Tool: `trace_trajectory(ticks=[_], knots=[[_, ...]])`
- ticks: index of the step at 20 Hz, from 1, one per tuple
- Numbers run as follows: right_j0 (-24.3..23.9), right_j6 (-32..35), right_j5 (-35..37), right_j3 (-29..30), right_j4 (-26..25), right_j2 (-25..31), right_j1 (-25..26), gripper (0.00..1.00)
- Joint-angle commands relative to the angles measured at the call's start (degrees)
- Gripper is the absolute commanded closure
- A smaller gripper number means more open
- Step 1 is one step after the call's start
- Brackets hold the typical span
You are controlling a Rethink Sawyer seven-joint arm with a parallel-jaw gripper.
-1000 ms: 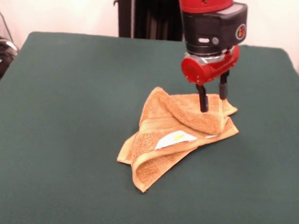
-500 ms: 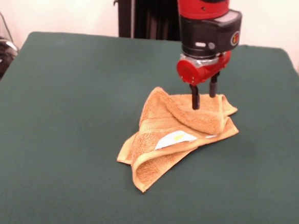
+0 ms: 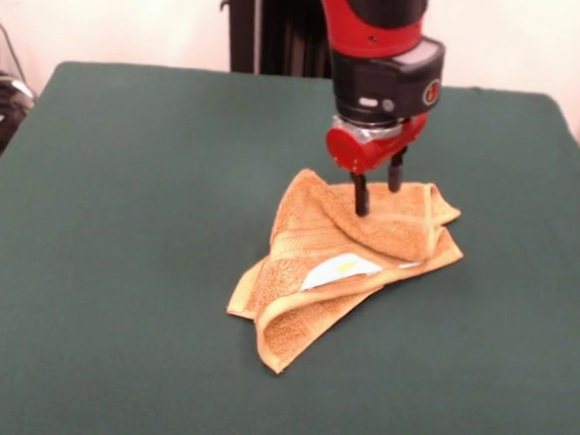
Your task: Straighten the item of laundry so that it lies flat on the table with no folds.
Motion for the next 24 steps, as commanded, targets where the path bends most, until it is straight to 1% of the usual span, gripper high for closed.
trace_trajectory(ticks=[1,4,8,12,18,20,22,23,24], knots=[[-1.85,2.79,-5.73,3.57,-1.11,5.80,5.45,0.00],[-3.77,3.45,-9.85,3.56,-1.47,8.94,7.10,0.00],[-6.49,5.33,-14.78,4.09,-2.69,13.21,7.87,0.00],[-8.96,7.64,-19.06,3.78,-4.94,17.55,9.32,0.00],[-9.60,9.89,-22.48,2.39,-7.19,19.50,11.21,0.00],[-9.57,9.72,-23.43,1.70,-8.06,19.32,12.22,0.00],[-7.81,9.30,-22.64,0.76,-7.55,17.55,12.25,0.00],[-6.94,9.09,-22.25,0.29,-7.30,16.66,12.26,1.00],[-5.88,8.64,-21.10,-0.04,-6.66,15.39,12.01,1.00]])
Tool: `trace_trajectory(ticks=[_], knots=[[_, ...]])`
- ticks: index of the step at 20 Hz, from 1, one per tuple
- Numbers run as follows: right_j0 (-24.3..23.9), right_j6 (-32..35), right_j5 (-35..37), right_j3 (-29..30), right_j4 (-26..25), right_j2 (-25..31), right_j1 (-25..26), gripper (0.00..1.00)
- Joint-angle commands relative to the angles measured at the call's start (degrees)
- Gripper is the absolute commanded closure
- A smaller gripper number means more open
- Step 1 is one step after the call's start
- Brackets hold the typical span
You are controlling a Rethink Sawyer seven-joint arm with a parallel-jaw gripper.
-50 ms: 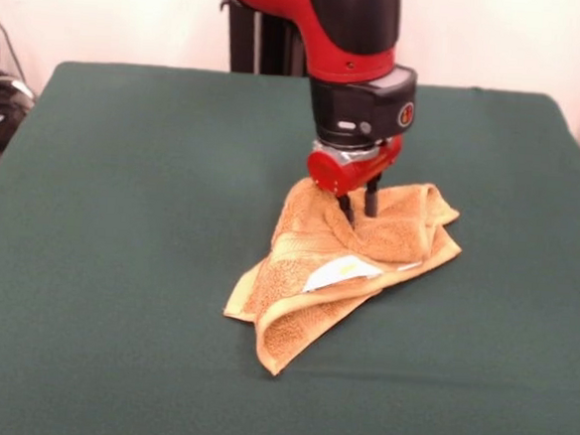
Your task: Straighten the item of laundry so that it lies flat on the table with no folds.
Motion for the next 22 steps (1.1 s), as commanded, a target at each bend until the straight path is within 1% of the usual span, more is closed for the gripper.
trace_trajectory(ticks=[1,2,3,5,7,11,13,17,19,20,21,22], knots=[[5.01,8.19,-6.77,-3.40,3.10,4.43,9.19,1.00],[6.06,7.75,-5.62,-3.73,3.73,3.15,8.94,1.00],[5.49,7.21,-5.33,-3.21,2.99,3.29,8.41,1.00],[5.58,7.14,-4.64,-3.03,3.11,3.07,7.91,1.00],[4.81,7.48,-4.17,-2.31,3.06,3.99,7.00,1.00],[5.25,7.54,-3.29,-2.33,3.50,3.97,6.31,1.00],[5.95,6.92,-1.28,-2.18,3.69,2.88,5.26,1.00],[11.27,5.69,11.22,-3.62,4.11,-5.53,0.59,1.00],[14.27,6.74,22.76,-5.32,1.26,-11.69,-3.76,1.00],[14.99,7.65,28.11,-6.59,-0.46,-13.57,-5.71,1.00],[15.35,8.26,32.01,-7.55,-1.77,-14.63,-7.07,1.00],[15.37,8.40,34.39,-8.10,-2.56,-15.14,-7.89,1.00]])
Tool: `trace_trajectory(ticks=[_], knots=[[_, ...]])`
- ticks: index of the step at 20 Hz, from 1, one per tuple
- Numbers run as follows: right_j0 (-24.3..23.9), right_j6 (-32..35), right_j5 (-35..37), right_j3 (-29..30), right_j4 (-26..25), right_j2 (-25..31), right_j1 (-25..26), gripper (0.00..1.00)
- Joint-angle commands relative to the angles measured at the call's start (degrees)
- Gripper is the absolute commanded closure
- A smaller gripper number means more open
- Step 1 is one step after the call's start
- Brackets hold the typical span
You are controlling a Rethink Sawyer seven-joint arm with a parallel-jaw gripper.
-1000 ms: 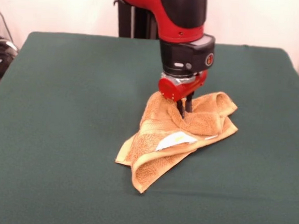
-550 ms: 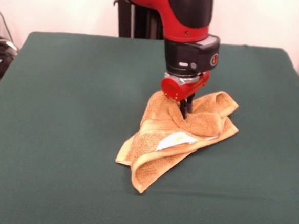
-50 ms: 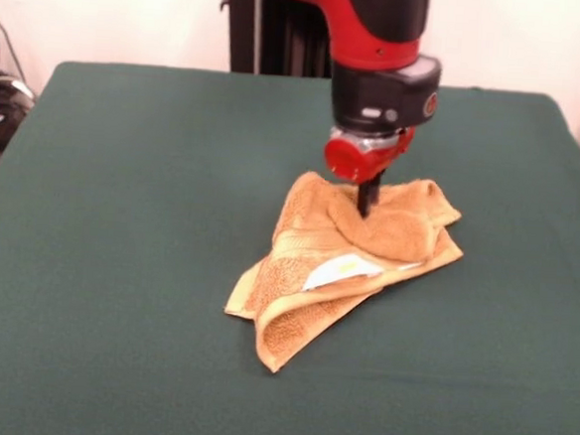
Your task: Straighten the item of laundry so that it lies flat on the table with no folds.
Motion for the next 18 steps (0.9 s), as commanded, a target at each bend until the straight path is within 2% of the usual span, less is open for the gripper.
trace_trajectory(ticks=[1,11,18], knots=[[6.10,8.54,28.08,-6.54,-2.78,-6.97,-6.23,1.00],[5.31,6.30,36.86,-8.52,-5.56,-9.09,-8.18,1.00],[3.89,2.73,43.08,-7.38,-8.47,-10.99,-12.54,1.00]])
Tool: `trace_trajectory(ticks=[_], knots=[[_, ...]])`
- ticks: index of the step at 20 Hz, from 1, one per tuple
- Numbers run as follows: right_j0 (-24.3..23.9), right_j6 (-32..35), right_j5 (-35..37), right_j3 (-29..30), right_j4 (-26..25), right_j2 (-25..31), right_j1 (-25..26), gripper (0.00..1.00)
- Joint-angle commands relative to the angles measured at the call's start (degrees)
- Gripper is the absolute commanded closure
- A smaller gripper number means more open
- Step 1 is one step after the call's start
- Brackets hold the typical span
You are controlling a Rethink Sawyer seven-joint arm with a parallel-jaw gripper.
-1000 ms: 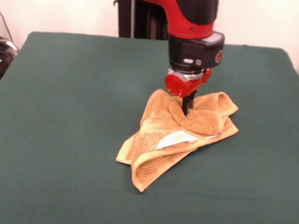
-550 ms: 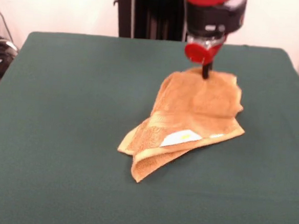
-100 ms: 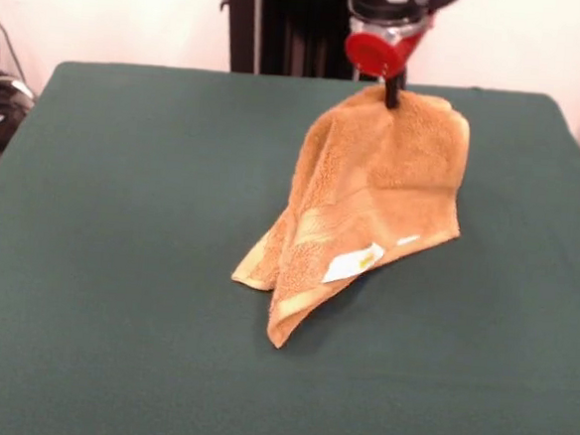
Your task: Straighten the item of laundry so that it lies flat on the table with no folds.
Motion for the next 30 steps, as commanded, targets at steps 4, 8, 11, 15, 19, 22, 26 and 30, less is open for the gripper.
trace_trajectory(ticks=[4,8,11,15,19,22,26,30], knots=[[-1.14,-0.11,17.42,-3.34,-6.94,-1.34,-4.45,1.00],[-2.19,-3.33,25.02,-5.86,-11.83,-1.24,-6.15,1.00],[-3.30,-4.76,29.96,-7.67,-14.47,-0.13,-6.94,1.00],[-5.47,-7.13,39.80,-11.84,-18.02,1.39,-8.73,1.00],[-7.69,-8.98,46.56,-14.00,-19.81,3.80,-9.65,1.00],[-8.89,-10.42,48.68,-14.61,-20.36,5.08,-9.84,1.00],[-10.55,-13.92,50.38,-15.72,-21.99,6.55,-10.32,1.00],[-12.01,-16.86,50.09,-15.30,-23.12,8.02,-11.21,1.00]])
